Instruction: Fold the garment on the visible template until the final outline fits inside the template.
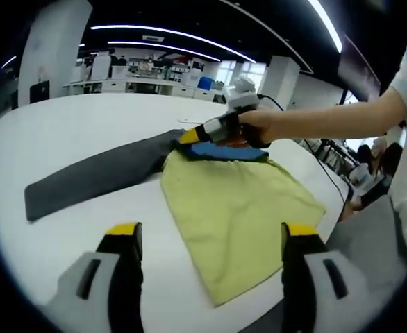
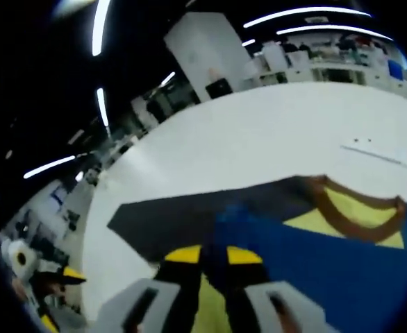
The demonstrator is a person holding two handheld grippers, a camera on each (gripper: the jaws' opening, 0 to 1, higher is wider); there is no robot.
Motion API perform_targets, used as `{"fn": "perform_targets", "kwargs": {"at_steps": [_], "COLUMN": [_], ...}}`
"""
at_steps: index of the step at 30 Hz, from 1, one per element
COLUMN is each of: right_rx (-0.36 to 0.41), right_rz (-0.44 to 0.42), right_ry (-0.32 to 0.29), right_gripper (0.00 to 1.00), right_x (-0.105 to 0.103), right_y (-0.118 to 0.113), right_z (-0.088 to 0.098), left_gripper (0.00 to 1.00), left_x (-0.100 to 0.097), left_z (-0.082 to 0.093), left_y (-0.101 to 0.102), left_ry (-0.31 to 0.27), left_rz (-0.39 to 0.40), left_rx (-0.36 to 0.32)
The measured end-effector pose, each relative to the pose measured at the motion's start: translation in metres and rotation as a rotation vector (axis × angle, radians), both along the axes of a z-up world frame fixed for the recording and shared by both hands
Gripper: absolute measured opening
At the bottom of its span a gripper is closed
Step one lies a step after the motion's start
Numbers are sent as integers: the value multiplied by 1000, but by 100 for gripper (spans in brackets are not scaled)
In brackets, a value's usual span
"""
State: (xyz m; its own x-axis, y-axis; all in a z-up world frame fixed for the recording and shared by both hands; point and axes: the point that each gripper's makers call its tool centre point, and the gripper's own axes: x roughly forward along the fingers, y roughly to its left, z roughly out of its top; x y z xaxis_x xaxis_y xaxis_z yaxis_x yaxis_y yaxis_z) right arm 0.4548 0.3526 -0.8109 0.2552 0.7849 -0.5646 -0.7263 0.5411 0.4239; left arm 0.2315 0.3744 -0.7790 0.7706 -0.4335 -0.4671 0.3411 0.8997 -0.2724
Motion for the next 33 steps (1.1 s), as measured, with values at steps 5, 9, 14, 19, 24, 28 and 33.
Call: {"fn": "perform_targets", "kwargs": {"at_steps": [5, 9, 14, 19, 24, 28, 33], "right_rx": [-45, -68, -119, -146, -155, -172, -179], "right_rz": [56, 82, 101, 95, 77, 53, 26], "right_ry": [-92, -104, -160, -193, -203, -207, -215], "right_gripper": [49, 54, 79, 91, 88, 85, 82], "right_x": [-2, 1, 1, 6, 13, 19, 25], "right_y": [-5, -8, -14, -25, -43, -65, -91], "right_z": [-3, -7, -10, -10, -8, -9, -7], "left_gripper": [79, 79, 79, 79, 79, 79, 80], "left_x": [0, 1, 1, 1, 1, 1, 1], "left_z": [-2, -2, -2, -2, -1, -1, -1], "left_y": [-1, -1, -2, -3, -5, -4, -3], "left_ry": [4, 1, 3, 5, 5, 2, -1], "left_rz": [-8, -7, -10, -14, -17, -17, -16], "left_rx": [3, 1, -1, -2, -2, -5, -12]}}
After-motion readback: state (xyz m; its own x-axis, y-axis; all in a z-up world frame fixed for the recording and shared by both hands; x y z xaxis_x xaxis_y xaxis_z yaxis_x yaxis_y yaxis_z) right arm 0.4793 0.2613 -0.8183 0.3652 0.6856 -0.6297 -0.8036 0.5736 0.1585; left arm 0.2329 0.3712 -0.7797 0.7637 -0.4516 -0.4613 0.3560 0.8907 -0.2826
